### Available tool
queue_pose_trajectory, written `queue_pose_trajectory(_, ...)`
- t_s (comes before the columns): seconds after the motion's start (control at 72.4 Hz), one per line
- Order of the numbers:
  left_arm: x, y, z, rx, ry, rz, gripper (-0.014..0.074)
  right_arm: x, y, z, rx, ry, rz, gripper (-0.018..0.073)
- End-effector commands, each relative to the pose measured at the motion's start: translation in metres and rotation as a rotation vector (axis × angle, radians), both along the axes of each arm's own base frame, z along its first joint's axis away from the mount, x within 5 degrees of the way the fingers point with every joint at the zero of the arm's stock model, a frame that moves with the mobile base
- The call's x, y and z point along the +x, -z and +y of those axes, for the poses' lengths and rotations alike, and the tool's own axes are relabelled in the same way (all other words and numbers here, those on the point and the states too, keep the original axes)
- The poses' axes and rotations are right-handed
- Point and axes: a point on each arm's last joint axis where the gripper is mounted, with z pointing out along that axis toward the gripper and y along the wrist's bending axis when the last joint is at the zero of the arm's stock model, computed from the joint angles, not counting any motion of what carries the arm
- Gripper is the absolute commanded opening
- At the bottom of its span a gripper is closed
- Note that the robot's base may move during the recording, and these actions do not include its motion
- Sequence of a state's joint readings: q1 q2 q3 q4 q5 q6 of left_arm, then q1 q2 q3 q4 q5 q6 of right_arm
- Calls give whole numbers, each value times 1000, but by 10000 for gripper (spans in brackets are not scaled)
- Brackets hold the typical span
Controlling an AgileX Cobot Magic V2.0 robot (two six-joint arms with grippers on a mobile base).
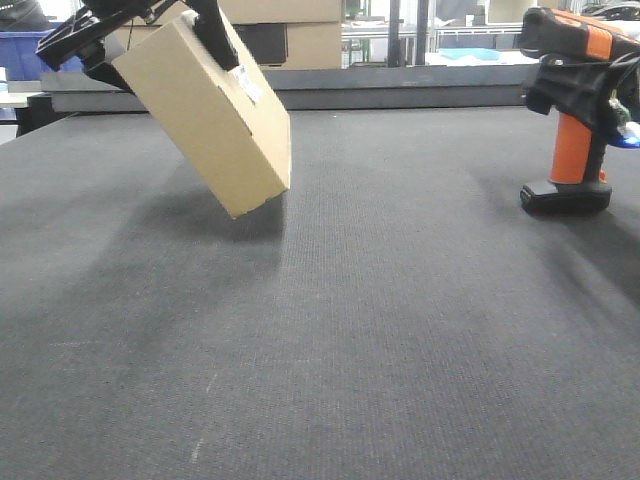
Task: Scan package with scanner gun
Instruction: 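Grasp the orange-and-black scanner gun with the right gripper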
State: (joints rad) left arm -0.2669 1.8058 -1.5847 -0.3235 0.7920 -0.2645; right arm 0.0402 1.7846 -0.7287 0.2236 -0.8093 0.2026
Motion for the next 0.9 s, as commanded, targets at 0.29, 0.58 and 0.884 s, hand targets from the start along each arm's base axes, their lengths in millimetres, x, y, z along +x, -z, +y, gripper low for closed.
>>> queue_pose_trajectory(0.29,-1,-6,-3,-18,-4,-23,-111,6,-3,-2,-34,26,-62,568)
queue_pose_trajectory(0.58,-1,-6,-3,-17,-4,-21,-111,6,-4,-3,-49,38,-76,557)
queue_pose_trajectory(0.884,-3,-5,-3,-14,2,-6,-111,6,-4,-5,-43,60,-77,155)
